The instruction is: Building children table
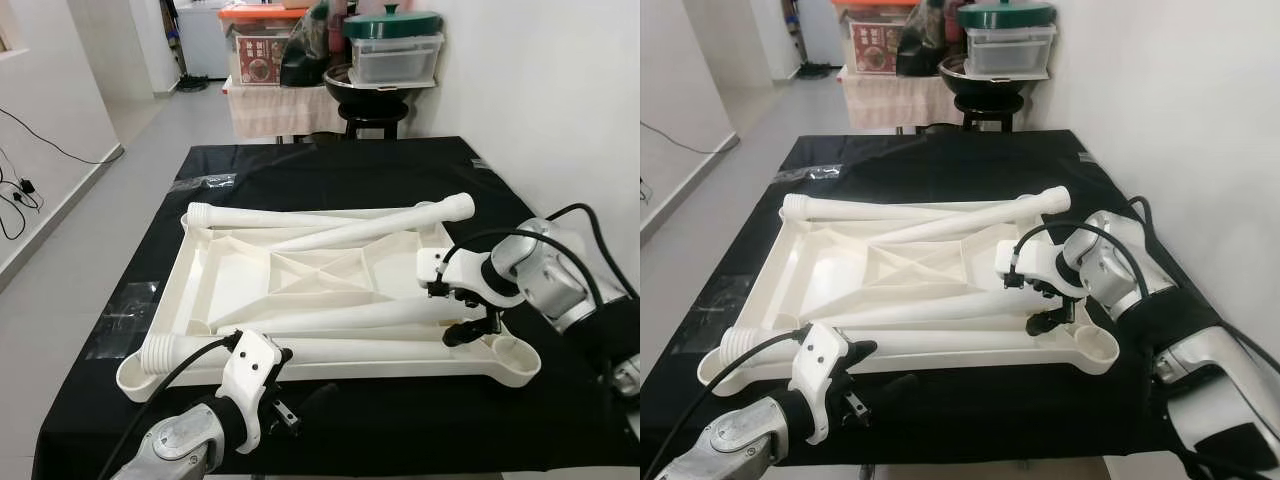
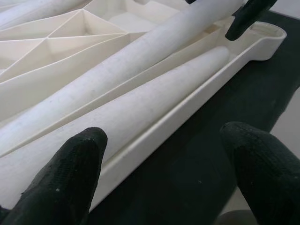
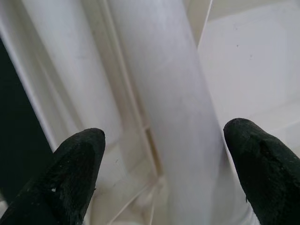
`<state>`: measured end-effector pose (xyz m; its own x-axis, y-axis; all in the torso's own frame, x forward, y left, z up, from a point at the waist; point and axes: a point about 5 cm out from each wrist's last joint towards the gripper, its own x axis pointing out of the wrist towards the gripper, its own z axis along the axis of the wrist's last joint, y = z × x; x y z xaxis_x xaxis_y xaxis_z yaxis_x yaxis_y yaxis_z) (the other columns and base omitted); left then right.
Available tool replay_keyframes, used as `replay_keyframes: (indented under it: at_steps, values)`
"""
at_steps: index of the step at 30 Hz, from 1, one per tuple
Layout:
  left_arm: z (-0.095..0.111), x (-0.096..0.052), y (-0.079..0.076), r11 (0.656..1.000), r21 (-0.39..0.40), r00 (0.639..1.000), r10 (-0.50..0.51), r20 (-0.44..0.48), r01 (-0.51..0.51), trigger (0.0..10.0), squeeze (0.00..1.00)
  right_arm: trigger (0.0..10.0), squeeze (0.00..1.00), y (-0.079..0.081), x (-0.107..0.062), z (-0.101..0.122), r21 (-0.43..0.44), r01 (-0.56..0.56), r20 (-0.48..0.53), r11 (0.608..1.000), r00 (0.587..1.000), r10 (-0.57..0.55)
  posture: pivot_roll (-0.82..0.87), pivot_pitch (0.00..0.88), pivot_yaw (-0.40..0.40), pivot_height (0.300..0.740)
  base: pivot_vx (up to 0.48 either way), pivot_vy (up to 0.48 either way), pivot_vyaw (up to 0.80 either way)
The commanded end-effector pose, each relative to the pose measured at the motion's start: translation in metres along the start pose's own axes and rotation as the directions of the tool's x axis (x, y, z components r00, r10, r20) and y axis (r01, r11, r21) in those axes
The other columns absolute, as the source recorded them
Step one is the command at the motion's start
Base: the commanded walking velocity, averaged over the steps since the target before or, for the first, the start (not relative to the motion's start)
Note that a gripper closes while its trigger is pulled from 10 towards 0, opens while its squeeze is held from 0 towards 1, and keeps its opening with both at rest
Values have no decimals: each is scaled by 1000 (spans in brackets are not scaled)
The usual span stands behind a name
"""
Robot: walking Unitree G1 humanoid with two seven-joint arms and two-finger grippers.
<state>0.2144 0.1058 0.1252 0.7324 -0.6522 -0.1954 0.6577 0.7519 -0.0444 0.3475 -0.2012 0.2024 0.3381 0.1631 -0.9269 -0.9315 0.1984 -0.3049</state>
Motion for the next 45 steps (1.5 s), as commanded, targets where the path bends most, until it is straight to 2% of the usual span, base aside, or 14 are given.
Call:
replay_keyframes:
  at_steps: [1,7,8,10,11,17,29,31,32,33,34,35,37,45]
  values:
    - [-6,1,1,1000,5,999,17,-32,-17,10000,0,10000,0,-3,8,10,-20,18,-9,1000,1000,-18,-18,0,-19,740,0,0,0]
    - [-7,-1,-1,1000,18,999,24,-38,-23,10000,0,10000,0,-19,12,13,44,108,-43,993,993,-106,-9,0,-30,740,0,0,0]
    - [-6,-2,-1,999,31,999,25,-41,-24,10000,0,5451,0,-20,11,9,24,102,-80,995,992,-100,-9,0,-36,740,0,0,0]
    - [-6,-2,-1,999,36,999,26,-41,-24,10000,0,5451,0,-20,11,6,10,93,-98,996,991,-91,-9,0,-36,740,0,0,0]
    - [-3,-2,-1,999,39,999,26,-34,-24,10000,0,0,0,-18,11,3,-13,71,-121,997,990,-72,-11,0,-40,740,0,0,0]
    - [3,-1,-4,999,47,1000,20,-13,-20,10000,0,0,0,-13,14,-3,-70,8,-183,998,983,-20,-14,0,-45,740,0,0,0]
    - [8,0,-4,998,56,1000,26,4,-26,10000,0,0,0,-18,12,0,-79,17,-161,997,986,-30,-18,0,-47,740,0,0,0]
    - [14,1,-2,998,61,999,32,22,-33,10000,0,0,0,-23,7,4,-64,47,-109,997,993,-54,-17,0,-46,740,0,0,0]
    - [20,2,0,997,65,998,37,48,-40,10000,0,0,0,-29,-2,8,-24,85,-39,996,996,-85,-15,0,-45,740,0,0,0]
    - [20,2,0,997,65,998,37,48,-40,10000,0,0,0,-29,-2,8,-24,85,-39,996,996,-85,-15,0,-45,740,0,0,0]
    - [30,2,3,997,65,996,45,82,-50,10000,0,0,0,-36,-15,10,32,108,37,994,993,-109,-13,0,-36,740,0,0,0]
    - [30,2,3,997,65,996,45,82,-50,10000,0,0,0,-36,-15,10,32,108,37,994,993,-109,-13,0,-36,740,0,0,0]
    - [44,3,7,996,66,990,51,134,-60,10000,0,0,0,-44,-34,7,91,125,127,988,983,-136,-13,0,-30,740,0,0,0]
    - [64,3,13,996,71,979,44,201,-60,10000,0,0,0,-42,-47,-17,137,125,184,983,972,-149,-18,0,-6,740,0,0,0]
